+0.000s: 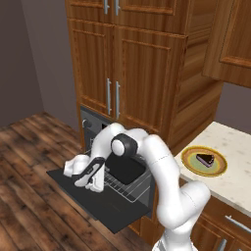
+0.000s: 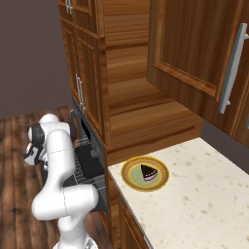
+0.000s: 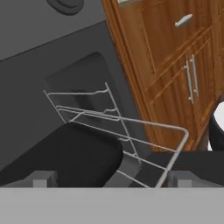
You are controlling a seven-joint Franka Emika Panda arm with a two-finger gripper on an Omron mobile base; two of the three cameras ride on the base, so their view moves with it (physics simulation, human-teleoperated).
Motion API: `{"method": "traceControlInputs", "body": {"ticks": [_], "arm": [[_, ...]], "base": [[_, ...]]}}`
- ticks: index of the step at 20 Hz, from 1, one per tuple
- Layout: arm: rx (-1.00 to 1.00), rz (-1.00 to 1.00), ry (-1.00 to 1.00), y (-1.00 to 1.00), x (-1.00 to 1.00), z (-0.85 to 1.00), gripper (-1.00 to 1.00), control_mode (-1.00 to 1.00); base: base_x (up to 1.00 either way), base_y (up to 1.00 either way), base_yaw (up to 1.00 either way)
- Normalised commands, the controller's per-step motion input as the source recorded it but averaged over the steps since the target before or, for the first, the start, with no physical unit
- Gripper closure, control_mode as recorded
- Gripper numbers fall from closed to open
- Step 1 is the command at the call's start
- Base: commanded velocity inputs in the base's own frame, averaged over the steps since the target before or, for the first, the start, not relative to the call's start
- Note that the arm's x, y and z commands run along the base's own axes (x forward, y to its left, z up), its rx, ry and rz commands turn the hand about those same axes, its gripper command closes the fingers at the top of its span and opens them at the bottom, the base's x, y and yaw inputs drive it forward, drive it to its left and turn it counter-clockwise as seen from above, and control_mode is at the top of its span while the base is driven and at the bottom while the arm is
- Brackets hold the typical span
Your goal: Take the baked cake out of the oven and place it on the plate for cooling. Then close the oven door.
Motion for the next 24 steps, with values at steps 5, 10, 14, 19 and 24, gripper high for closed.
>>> {"method": "traceControlInputs", "body": {"ticks": [5,10,14,19,24], "arm": [[0.0,-0.06,-0.12,0.0,0.41,-0.53,-1.0,-1.0],[0.0,-0.05,-0.08,0.0,0.47,-0.4,-1.0,-1.0],[0.0,-0.03,-0.06,0.0,0.41,-0.41,-1.0,-1.0],[0.0,-0.02,-0.06,0.0,0.33,-0.5,-1.0,-1.0],[0.0,-0.02,-0.03,0.0,0.32,-0.35,-1.0,-1.0]], "base": [[0.0,0.0,0.0],[0.0,0.0,0.0],[0.0,0.0,0.0],[0.0,0.0,0.0],[0.0,0.0,0.0]]}}
